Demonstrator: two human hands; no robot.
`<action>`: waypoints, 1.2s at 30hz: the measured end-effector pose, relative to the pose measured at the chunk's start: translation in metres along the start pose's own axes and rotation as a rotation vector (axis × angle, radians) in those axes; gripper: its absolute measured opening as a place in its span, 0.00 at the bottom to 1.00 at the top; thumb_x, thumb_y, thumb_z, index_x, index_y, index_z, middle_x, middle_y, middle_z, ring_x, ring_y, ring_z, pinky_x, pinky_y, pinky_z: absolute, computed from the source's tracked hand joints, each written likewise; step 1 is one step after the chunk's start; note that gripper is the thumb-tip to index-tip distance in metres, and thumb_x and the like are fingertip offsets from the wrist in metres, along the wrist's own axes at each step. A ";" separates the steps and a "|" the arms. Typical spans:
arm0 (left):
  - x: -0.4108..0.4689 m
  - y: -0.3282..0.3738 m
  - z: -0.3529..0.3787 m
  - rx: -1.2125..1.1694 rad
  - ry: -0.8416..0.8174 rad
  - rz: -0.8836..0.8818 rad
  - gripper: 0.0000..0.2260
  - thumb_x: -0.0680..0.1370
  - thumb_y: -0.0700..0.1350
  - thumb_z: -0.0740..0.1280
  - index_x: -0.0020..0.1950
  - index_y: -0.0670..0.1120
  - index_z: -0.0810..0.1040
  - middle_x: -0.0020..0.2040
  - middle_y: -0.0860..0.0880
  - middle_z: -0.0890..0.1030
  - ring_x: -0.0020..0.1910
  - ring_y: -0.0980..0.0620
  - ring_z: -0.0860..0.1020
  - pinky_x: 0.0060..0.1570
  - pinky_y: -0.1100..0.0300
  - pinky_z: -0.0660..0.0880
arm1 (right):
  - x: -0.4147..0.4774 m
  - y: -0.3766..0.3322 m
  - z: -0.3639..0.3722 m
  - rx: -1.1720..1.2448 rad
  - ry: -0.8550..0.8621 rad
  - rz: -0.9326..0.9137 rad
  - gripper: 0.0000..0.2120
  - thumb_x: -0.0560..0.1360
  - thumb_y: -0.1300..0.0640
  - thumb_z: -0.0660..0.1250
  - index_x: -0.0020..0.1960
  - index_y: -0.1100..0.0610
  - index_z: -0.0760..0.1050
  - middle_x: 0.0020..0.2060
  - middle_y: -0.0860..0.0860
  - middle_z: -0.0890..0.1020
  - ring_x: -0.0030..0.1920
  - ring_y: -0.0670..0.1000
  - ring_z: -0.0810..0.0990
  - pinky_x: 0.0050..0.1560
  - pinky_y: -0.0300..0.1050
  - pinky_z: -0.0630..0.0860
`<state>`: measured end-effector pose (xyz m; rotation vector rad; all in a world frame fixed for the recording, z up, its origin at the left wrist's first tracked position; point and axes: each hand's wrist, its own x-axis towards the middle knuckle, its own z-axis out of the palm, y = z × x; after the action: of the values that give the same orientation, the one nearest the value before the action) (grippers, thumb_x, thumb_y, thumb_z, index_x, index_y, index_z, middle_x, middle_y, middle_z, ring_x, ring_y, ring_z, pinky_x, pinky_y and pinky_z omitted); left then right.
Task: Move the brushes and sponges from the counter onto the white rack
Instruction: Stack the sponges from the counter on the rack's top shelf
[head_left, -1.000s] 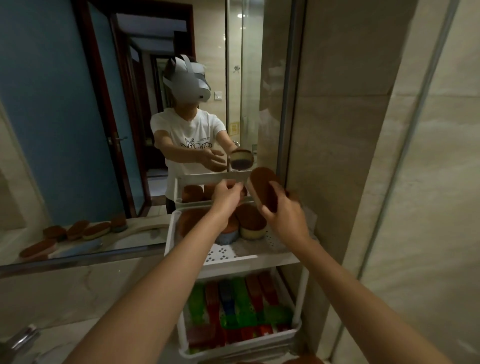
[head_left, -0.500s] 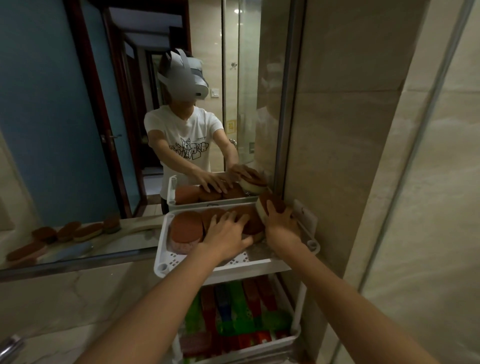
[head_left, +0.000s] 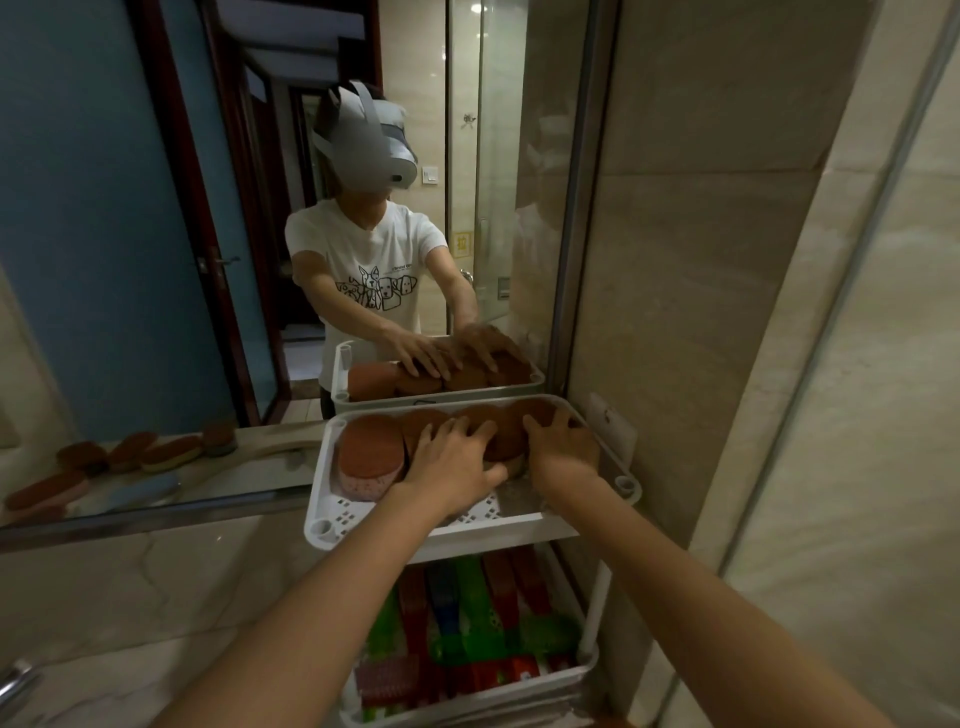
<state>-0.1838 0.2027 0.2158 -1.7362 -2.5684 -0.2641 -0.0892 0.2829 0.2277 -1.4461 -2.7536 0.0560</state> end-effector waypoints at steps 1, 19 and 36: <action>-0.001 0.000 0.000 -0.007 -0.001 0.000 0.26 0.77 0.56 0.58 0.74 0.49 0.61 0.74 0.43 0.64 0.74 0.43 0.61 0.73 0.46 0.55 | 0.000 0.001 0.001 -0.018 -0.018 -0.001 0.30 0.79 0.55 0.59 0.77 0.51 0.49 0.75 0.64 0.53 0.72 0.65 0.61 0.70 0.54 0.65; -0.004 0.013 -0.005 0.086 -0.072 0.013 0.24 0.79 0.51 0.56 0.75 0.47 0.60 0.77 0.42 0.59 0.76 0.44 0.57 0.72 0.46 0.55 | -0.004 0.001 -0.002 -0.075 0.044 -0.006 0.23 0.79 0.62 0.59 0.72 0.63 0.60 0.71 0.62 0.65 0.69 0.59 0.68 0.65 0.49 0.70; -0.028 0.024 -0.033 -0.261 0.113 -0.101 0.19 0.82 0.44 0.51 0.73 0.45 0.63 0.73 0.44 0.66 0.74 0.46 0.61 0.75 0.46 0.49 | -0.040 0.004 -0.024 0.176 0.184 -0.055 0.15 0.79 0.59 0.57 0.63 0.61 0.71 0.62 0.59 0.76 0.61 0.58 0.76 0.58 0.51 0.74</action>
<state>-0.1537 0.1802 0.2481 -1.6101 -2.6405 -0.7082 -0.0623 0.2527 0.2510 -1.2640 -2.5668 0.1522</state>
